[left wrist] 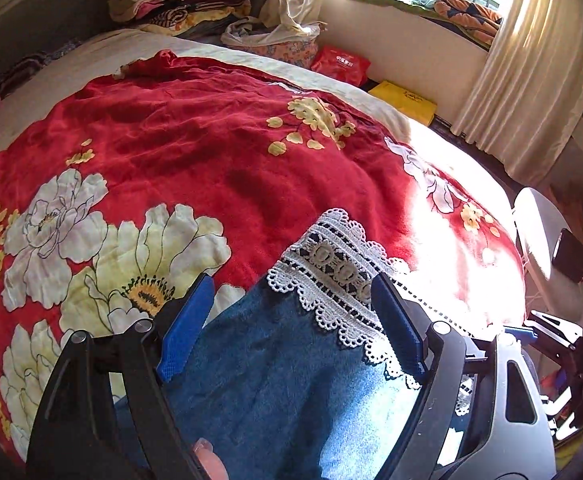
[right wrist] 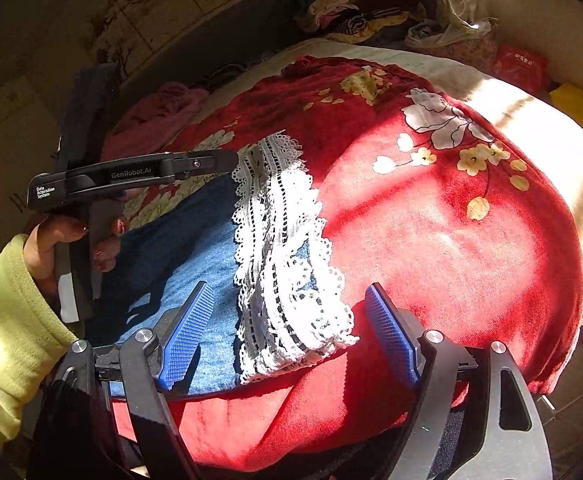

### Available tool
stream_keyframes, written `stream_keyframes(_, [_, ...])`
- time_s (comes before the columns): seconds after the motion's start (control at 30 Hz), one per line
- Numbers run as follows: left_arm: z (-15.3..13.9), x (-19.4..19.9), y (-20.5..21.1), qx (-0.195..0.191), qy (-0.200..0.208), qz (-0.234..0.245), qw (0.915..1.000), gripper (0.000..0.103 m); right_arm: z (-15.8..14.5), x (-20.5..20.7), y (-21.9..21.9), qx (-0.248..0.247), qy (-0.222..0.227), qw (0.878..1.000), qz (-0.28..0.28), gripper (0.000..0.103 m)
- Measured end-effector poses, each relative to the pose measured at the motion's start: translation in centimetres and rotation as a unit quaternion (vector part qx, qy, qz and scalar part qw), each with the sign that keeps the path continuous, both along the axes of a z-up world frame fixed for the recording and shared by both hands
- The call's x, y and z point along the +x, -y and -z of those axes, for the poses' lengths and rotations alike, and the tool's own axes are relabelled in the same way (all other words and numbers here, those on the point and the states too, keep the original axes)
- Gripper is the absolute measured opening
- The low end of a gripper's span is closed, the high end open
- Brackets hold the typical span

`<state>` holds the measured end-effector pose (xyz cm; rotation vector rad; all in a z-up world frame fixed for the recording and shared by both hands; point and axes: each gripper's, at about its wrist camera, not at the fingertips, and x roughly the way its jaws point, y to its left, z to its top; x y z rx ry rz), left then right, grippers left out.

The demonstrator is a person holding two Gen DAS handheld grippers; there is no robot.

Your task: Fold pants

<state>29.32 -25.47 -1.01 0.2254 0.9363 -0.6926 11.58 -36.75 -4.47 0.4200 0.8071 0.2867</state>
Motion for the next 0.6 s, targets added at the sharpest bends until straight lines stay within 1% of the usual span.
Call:
stream_keyframes(0.03, [0.2, 0.5, 0.2, 0.0, -0.003, 0.005, 1.0, 0.073, 0.1, 0.1, 0.1, 0.005, 0.001, 1.0, -0.001, 0.069])
stream_keyframes(0.1, [0.8, 1.7, 0.4, -0.007, -0.023, 0.007, 0.9997, 0.069, 0.4, 0.3, 0.2, 0.019, -0.001, 1.0, -0.008, 0.052])
stream_keyframes(0.13, [1.1, 2.1, 0.5, -0.014, -0.033, 0.009, 0.9993, 0.064, 0.5, 0.3, 0.2, 0.021, -0.002, 1.0, -0.013, 0.05])
stream_keyframes(0.17, [1.4, 2.6, 0.6, -0.019, -0.041, 0.013, 0.9989, 0.058, 0.5, 0.3, 0.2, 0.022, -0.001, 1.0, -0.016, 0.049])
stream_keyframes(0.2, [1.6, 2.8, 0.8, -0.024, -0.048, 0.018, 0.9984, 0.055, 0.4, 0.3, 0.2, 0.025, 0.001, 1.0, -0.018, 0.049])
stream_keyframes(0.23, [1.8, 3.0, 1.1, -0.029, -0.056, 0.027, 0.9977, 0.048, 0.5, 0.4, 0.3, 0.026, 0.001, 0.999, -0.02, 0.049])
stream_keyframes(0.27, [2.0, 3.0, 1.4, -0.034, -0.061, 0.037, 0.9969, 0.046, 0.5, 0.5, 0.3, 0.027, -0.001, 0.999, -0.021, 0.048])
stream_keyframes(0.33, [2.6, 3.0, 2.0, -0.034, -0.073, 0.05, 0.9955, 0.046, 0.8, 0.7, 0.4, 0.033, -0.005, 0.999, -0.021, 0.048])
stream_keyframes(0.4, [3.1, 3.1, 2.4, -0.026, -0.079, 0.054, 0.9951, 0.046, 0.9, 0.8, 0.4, 0.033, -0.007, 0.999, -0.021, 0.049])
stream_keyframes(0.5, [3.5, 3.4, 2.4, -0.034, -0.091, 0.046, 0.9941, 0.046, 1.1, 1.2, 0.2, 0.031, -0.013, 0.999, -0.026, 0.049])
stream_keyframes(0.53, [3.5, 3.4, 2.3, -0.038, -0.095, 0.043, 0.9938, 0.042, 1.1, 1.2, 0.1, 0.029, -0.014, 0.999, -0.028, 0.049])
stream_keyframes(0.57, [3.5, 3.4, 2.5, -0.04, -0.098, 0.041, 0.9935, 0.036, 1.0, 1.2, 0.1, 0.026, -0.015, 0.999, -0.028, 0.049])
stream_keyframes(0.6, [3.4, 3.2, 2.5, -0.042, -0.1, 0.042, 0.9932, 0.034, 1.0, 1.2, 0.1, 0.024, -0.016, 0.999, -0.028, 0.048])
